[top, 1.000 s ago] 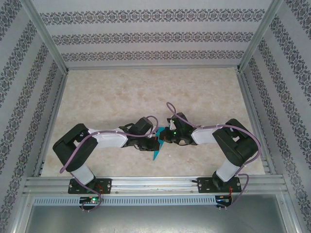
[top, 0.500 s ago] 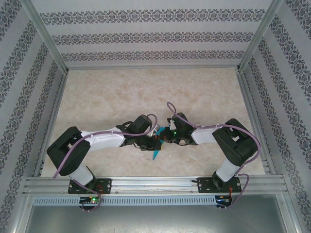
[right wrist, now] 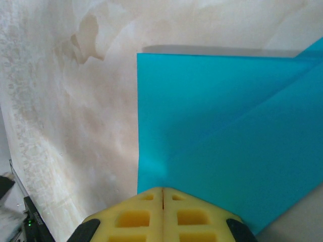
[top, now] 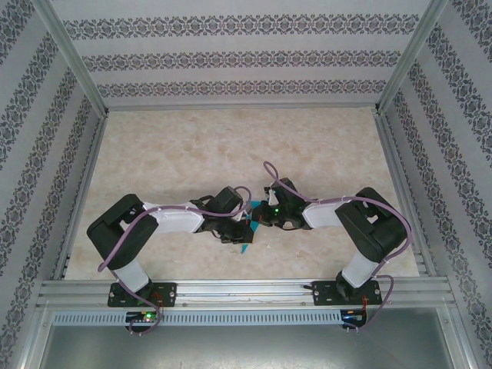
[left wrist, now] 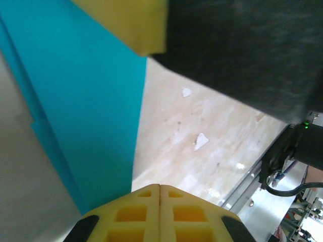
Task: Fold a paper plane with a square sheet of paper (fold left side to right side)
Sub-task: Perform the fifth fold on the wing at the bottom-center of the table.
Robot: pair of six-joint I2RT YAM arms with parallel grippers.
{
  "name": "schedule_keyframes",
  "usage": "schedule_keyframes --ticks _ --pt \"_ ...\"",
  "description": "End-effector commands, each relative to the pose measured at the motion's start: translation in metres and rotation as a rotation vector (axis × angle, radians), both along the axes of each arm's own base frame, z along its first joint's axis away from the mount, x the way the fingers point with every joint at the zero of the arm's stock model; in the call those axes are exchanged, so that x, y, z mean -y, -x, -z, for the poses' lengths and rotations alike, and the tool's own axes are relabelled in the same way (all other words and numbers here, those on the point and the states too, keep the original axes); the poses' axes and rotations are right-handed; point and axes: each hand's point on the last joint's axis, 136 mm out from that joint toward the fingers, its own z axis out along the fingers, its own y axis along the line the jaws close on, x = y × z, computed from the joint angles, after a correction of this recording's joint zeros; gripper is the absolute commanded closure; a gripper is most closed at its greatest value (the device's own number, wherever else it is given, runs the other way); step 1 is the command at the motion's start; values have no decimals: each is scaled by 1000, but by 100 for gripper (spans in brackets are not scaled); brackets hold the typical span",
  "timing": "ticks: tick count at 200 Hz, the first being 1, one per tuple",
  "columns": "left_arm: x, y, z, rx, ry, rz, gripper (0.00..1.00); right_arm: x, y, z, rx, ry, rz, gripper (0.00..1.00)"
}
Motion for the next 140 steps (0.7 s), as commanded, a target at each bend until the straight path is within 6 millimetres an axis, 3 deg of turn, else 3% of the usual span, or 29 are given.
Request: schedule_keyframes --ticks 1,140 --pt "-1 5 10 8 -17 18 100 35 36 55 -141 214 4 100" --pt "-13 22 28 -49 -35 24 100 43 39 62 -163 253 2 100"
